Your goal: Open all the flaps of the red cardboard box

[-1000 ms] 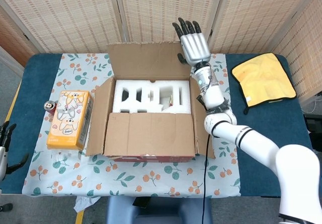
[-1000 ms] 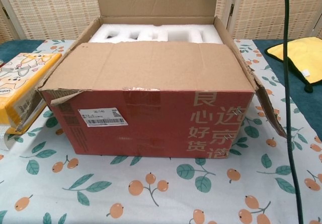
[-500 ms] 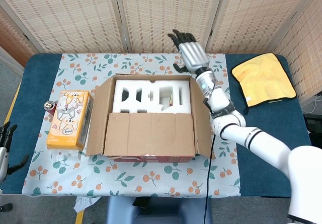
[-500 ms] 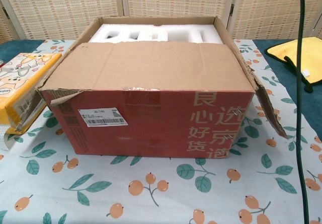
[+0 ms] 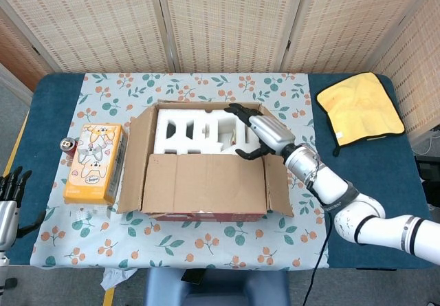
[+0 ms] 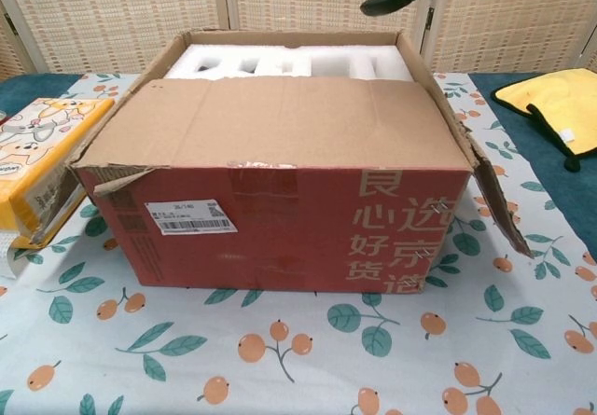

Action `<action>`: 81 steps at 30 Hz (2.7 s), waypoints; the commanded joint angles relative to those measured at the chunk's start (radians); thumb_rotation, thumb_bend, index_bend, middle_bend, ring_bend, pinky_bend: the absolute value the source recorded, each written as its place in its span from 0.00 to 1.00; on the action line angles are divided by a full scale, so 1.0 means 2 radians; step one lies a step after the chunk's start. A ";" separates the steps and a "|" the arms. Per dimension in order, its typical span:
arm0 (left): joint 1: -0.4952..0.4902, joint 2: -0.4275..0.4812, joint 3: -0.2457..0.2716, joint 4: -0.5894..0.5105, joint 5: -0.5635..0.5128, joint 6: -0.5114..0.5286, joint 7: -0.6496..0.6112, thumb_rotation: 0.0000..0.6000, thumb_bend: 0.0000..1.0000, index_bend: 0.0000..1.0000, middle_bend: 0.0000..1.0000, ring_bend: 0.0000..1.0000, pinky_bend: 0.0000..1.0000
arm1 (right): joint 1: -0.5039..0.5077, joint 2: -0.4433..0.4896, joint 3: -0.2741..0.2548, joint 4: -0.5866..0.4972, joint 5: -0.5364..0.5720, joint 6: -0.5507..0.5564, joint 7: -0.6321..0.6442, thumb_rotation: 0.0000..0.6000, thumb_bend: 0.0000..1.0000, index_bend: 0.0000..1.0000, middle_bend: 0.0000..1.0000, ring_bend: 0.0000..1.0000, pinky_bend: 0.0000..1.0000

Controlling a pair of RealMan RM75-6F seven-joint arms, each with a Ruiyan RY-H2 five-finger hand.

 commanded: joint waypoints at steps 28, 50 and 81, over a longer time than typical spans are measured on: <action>-0.005 0.000 -0.002 0.007 -0.012 -0.014 -0.005 1.00 0.34 0.00 0.00 0.00 0.00 | -0.037 -0.082 0.028 0.091 -0.256 -0.095 0.440 1.00 0.41 0.00 0.00 0.00 0.29; -0.009 -0.003 0.004 0.003 -0.008 -0.022 0.003 1.00 0.34 0.00 0.00 0.00 0.00 | 0.014 0.015 -0.085 0.072 -0.373 0.072 0.663 1.00 0.41 0.00 0.00 0.00 0.32; 0.003 -0.018 0.026 -0.040 0.035 0.019 0.101 1.00 0.34 0.00 0.00 0.00 0.00 | -0.121 0.268 -0.216 -0.238 -0.496 0.212 0.534 1.00 0.41 0.00 0.00 0.00 0.34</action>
